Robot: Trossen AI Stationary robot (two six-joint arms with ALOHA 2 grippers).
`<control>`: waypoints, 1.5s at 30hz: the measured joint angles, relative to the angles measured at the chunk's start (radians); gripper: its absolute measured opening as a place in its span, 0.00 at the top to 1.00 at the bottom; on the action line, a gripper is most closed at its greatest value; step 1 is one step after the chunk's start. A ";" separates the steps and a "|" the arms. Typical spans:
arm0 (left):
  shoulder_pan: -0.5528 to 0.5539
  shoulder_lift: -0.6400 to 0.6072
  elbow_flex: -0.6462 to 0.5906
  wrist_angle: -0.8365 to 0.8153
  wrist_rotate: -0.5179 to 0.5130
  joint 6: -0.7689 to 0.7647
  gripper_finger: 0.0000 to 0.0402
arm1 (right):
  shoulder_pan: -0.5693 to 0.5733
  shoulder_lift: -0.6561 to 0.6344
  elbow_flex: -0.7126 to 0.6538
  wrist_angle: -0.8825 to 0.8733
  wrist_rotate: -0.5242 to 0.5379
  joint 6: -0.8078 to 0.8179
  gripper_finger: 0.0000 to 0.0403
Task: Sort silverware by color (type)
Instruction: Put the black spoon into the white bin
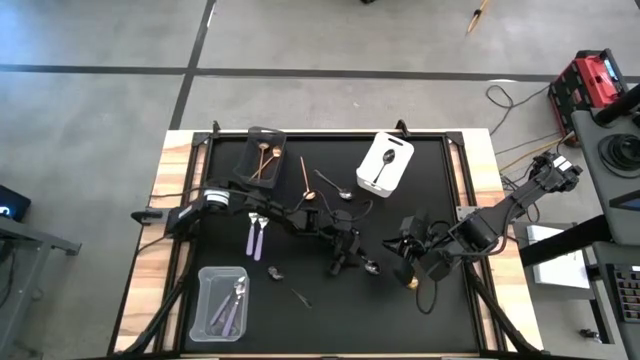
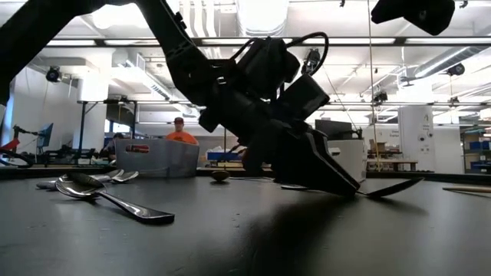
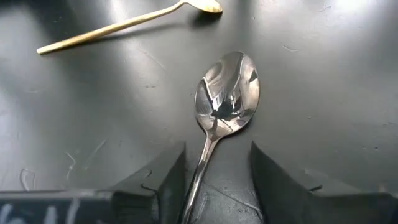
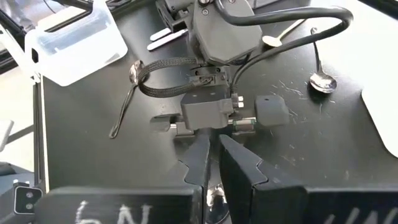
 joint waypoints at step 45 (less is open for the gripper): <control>0.069 -0.277 -0.015 -0.151 -0.350 -0.086 1.00 | 0.007 0.016 -0.037 0.422 0.224 -0.538 0.93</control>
